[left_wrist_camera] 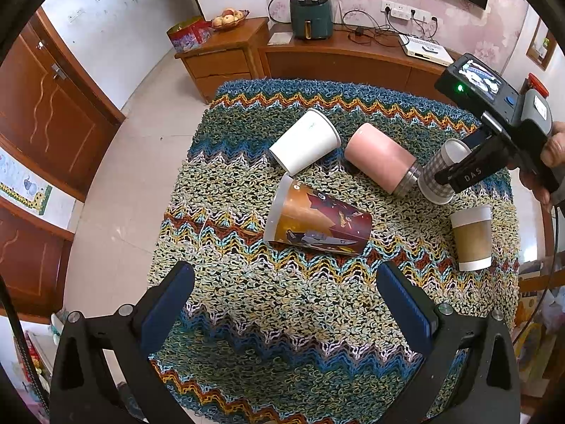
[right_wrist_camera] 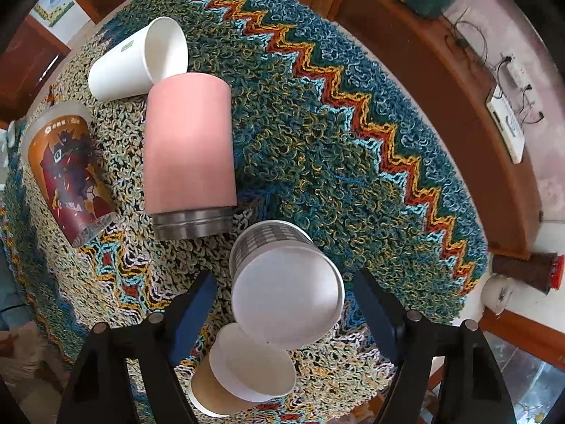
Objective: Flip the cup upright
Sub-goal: 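Reach the right gripper down to the tipped gingham paper cup, then close the right gripper on the gingham cup's side and lift it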
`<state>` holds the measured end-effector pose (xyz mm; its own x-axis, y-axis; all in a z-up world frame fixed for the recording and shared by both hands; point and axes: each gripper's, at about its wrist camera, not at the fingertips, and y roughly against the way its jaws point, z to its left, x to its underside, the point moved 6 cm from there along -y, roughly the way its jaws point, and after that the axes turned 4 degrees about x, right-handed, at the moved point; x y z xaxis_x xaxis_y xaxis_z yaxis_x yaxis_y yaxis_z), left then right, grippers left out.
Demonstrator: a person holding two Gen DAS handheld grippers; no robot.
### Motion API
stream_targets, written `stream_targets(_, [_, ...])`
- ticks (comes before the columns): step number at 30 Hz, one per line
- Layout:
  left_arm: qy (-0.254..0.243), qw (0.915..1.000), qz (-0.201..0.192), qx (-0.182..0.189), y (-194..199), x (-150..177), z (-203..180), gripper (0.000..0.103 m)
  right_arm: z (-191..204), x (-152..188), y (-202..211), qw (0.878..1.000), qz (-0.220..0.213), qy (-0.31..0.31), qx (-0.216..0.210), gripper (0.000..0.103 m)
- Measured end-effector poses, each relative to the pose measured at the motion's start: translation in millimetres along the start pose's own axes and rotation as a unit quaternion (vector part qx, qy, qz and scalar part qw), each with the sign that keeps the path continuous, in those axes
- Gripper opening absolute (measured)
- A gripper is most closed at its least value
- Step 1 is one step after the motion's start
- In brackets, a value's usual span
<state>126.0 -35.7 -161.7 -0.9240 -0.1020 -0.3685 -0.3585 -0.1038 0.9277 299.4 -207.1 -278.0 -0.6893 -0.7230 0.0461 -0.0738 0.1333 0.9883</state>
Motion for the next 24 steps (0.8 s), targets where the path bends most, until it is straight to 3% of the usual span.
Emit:
stream_targets(4, [-0.001, 1.0000, 0.003, -0.002, -2, -1, -3, 0.102, -3, -2, -2, 1.000, 0.013, -0.007, -0.015, 0.078])
stream_targets(7, [0.000, 1.0000, 0.001, -0.003, -2, -1, -4, 0.102, -4, -2, -11, 0.999, 0.042, -0.011, -0.027, 0.060])
stream_targets(12, [0.006, 1.0000, -0.001, -0.005, -2, -3, -2, 0.102, -5, 1, -15, 0.998, 0.052, -0.018, -0.034, 0.060])
stream_targets(17, [0.007, 1.0000, -0.003, -0.006, 2, -1, 1, 0.102, -8, 7, -10, 0.998, 0.045, -0.037, -0.032, 0.059])
stream_targets(24, [0.010, 0.9999, -0.011, -0.006, 14, 5, 3, 0.102, -15, 24, 20, 0.996, -0.004, -0.085, -0.019, 0.058])
